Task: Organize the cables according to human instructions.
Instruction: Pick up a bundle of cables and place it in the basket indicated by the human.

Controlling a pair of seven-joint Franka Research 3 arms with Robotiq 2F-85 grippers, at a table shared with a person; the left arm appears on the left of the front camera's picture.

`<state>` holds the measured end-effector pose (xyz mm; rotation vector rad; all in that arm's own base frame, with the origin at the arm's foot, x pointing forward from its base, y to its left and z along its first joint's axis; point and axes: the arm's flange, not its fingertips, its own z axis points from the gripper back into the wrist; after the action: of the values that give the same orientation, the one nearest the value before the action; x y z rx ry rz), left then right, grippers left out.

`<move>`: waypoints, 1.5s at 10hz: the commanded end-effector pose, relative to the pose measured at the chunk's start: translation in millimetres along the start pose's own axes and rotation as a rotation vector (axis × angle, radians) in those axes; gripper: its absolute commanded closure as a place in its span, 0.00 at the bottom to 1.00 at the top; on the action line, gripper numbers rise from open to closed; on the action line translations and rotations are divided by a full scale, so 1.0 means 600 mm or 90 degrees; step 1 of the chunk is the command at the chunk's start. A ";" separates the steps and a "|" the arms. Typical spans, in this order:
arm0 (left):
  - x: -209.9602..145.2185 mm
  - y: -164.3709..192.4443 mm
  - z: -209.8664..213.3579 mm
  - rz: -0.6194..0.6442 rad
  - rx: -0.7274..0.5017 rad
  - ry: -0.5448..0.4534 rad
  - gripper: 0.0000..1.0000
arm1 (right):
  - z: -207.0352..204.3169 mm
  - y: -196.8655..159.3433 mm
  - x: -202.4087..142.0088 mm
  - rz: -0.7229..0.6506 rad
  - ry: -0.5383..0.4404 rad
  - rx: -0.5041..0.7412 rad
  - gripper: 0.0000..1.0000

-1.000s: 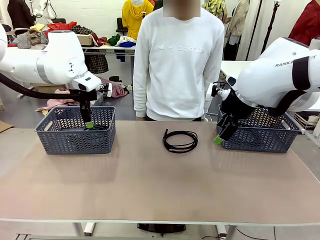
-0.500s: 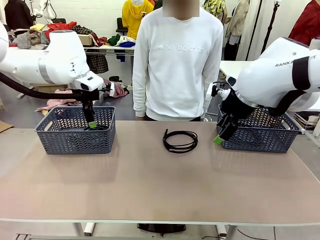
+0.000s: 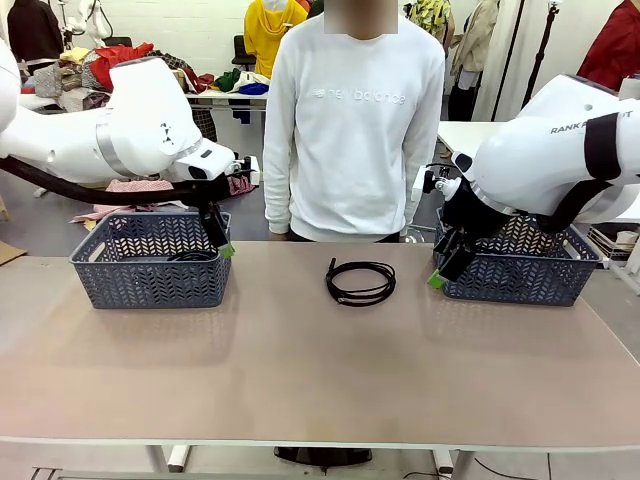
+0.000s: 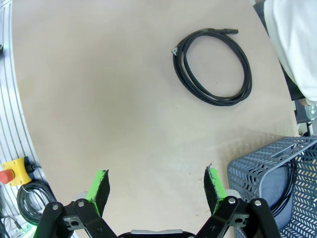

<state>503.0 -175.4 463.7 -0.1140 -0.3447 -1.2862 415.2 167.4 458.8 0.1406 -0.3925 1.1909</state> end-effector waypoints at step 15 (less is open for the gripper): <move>0.009 -0.067 -0.029 -0.009 -0.003 -0.056 0.00 | -0.001 0.002 0.000 0.002 0.001 -0.001 0.00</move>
<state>468.8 -197.3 443.2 -0.1720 -0.4190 -1.2993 415.2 167.5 458.9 0.1406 -0.3926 1.1910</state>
